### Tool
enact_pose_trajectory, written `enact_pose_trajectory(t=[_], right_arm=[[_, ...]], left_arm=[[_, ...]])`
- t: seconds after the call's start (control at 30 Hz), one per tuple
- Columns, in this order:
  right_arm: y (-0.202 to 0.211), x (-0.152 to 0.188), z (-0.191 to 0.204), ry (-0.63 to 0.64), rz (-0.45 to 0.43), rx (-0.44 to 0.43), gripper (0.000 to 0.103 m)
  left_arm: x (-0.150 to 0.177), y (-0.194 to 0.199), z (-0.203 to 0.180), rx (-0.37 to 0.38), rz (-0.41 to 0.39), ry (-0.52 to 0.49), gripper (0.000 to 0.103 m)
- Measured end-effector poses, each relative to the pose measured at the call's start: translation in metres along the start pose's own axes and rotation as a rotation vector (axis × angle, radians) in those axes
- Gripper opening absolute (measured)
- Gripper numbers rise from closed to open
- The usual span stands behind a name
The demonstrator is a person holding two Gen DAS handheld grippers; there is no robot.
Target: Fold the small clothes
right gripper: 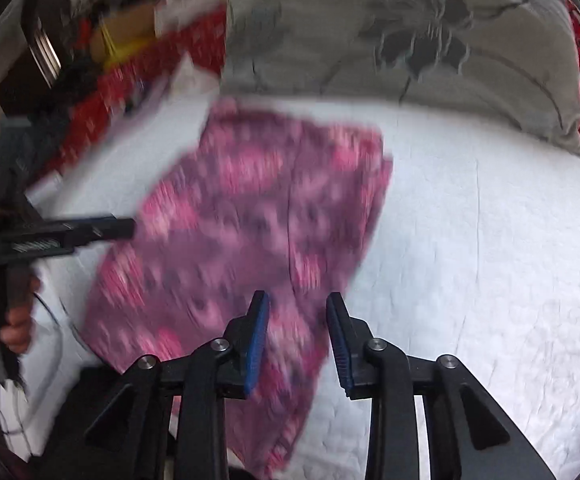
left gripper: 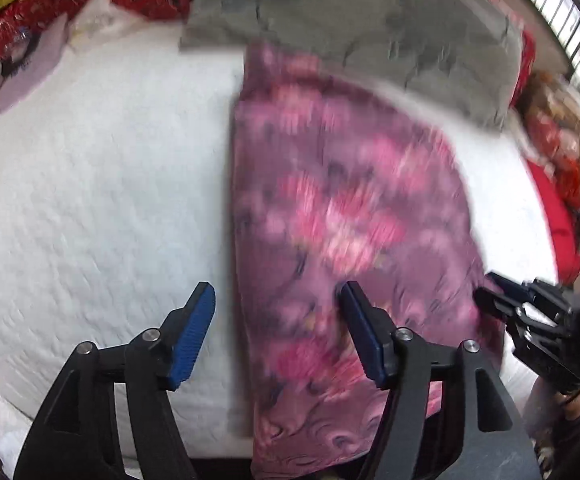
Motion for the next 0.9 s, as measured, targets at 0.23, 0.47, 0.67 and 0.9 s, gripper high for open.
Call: enact_pose_trajectory(t=[0.23, 0.47, 0.67, 0.9], right_arm=[[0.01, 0.02, 0.011, -0.06, -0.005, 0.044, 0.039], [-0.002, 0.051, 0.006, -0.117, 0.06, 0.16, 0.05], [0.036, 0.066, 0.027, -0.079, 0.006, 0.359, 0.061], [0.052, 0.09, 0.056, -0.062, -0.065, 0.39, 0.074]], left_arm=[[0.033, 0.013, 0.014, 0.023, 0.001, 0.034, 0.068], [0.066, 0.005, 0.021, -0.032, 0.045, 0.023, 0.069], [0.096, 0.026, 0.017, -0.137, -0.042, 0.015, 0.07], [0.121, 0.027, 0.008, -0.26, -0.1, 0.015, 0.07]])
Point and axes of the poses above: each gripper's, at about its wrist camera, not at the fingertips, and y roughly against the way its jaws point, z to its left, x to its underside, the point moved 1 cm from there along -y, roughly the way its jaws point, and after that the axes turned 15 degrees about z, right-handed, at the moved point
